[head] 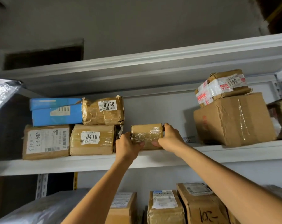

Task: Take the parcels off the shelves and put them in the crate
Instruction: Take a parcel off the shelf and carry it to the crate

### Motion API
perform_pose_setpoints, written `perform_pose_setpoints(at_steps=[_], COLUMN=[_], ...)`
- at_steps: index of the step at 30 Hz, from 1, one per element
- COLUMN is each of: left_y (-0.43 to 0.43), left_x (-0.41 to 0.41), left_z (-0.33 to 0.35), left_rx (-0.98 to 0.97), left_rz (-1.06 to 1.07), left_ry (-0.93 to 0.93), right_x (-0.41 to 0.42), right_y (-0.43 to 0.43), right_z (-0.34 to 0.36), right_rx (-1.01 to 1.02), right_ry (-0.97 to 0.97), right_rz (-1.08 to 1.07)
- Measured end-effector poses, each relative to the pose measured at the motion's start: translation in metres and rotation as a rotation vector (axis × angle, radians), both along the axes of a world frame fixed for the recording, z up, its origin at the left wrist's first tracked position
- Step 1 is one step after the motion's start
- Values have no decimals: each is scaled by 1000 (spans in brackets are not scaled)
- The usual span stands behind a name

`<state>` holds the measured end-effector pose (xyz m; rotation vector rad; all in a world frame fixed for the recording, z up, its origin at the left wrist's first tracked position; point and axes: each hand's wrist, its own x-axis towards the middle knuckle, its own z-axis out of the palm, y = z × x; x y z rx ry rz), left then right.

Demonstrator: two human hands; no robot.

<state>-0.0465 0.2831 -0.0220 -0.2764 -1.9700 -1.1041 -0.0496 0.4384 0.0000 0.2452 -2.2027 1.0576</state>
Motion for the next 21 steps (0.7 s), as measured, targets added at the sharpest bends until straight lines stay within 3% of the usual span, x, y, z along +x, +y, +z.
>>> perform_pose_setpoints(at_steps=[5, 8, 11, 15, 18, 21], left_y=[1, -1, -5, 5, 22, 44], left_x=[3, 12, 29, 58, 71, 75], left_z=[-1, 5, 14, 15, 16, 22], left_rx=[-7, -136, -408, -615, -785, -865], left_rz=[6, 67, 222, 222, 232, 246], left_ry=[-36, -40, 66, 270, 237, 220], right_x=[8, 17, 36, 65, 87, 109], right_y=[-6, -8, -2, 21, 43, 61], right_z=[1, -1, -1, 5, 11, 18], right_rx=[8, 56, 242, 606, 831, 912], right_ry=[-36, -46, 4, 62, -17, -25], right_rz=[-36, -61, -166, -320, -372, -407])
